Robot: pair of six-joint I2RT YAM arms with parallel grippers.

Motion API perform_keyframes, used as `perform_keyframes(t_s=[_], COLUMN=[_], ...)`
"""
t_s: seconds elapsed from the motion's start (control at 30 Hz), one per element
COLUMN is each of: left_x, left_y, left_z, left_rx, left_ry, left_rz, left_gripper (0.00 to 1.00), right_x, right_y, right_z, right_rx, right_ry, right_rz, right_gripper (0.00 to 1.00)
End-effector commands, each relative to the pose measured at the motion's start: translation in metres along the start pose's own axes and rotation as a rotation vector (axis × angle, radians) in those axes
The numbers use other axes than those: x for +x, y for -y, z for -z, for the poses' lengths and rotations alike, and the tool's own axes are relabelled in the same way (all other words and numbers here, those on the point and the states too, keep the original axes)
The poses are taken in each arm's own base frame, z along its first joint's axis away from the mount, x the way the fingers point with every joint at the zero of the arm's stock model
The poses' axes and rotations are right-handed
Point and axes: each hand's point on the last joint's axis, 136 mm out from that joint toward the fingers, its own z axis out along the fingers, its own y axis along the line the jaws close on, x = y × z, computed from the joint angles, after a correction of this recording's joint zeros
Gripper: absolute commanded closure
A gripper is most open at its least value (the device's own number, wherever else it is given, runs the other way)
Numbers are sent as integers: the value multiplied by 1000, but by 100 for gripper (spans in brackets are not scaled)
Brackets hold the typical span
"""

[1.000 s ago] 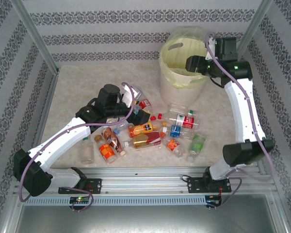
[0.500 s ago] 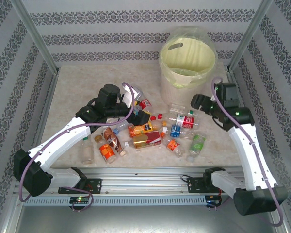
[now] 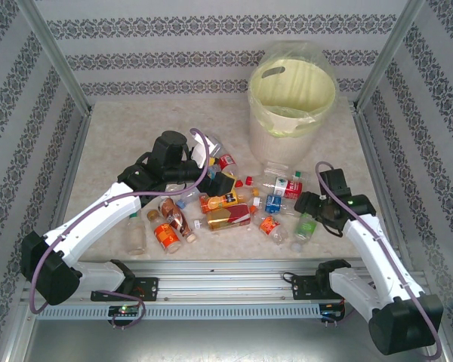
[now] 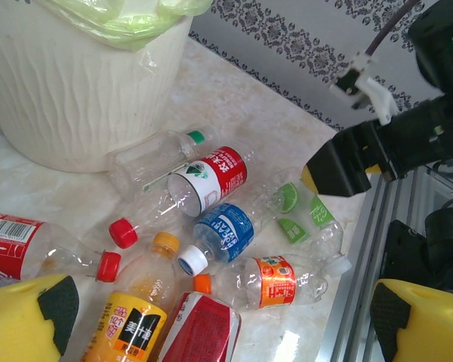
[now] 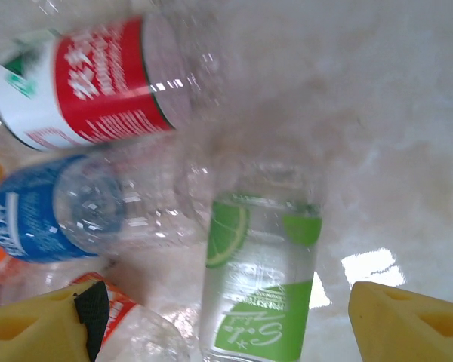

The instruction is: Put the plastic bottles in the bin

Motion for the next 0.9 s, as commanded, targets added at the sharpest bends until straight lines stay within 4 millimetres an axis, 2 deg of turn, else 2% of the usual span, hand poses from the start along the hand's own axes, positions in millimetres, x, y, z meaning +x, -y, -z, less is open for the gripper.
perform_keyframes(t_s=[0.0, 0.2, 0.43, 0.87], left_x=[-7, -5, -4, -3], left_y=[3, 3, 2, 1], left_z=[5, 3, 3, 1], left_rx=[17, 20, 18, 12], left_ry=[30, 21, 17, 12], left_rz=[-10, -9, -9, -7], left_gripper=[0, 0, 0, 0], right_x=[7, 18, 20, 29], right_y=[5, 11, 19, 19], right_z=[-7, -26, -36, -65], right_rx=[46, 90, 133, 146], right_ry=[-12, -47, -47, -81], right_rz=[-12, -21, -18, -32], right_gripper=[17, 18, 20, 22])
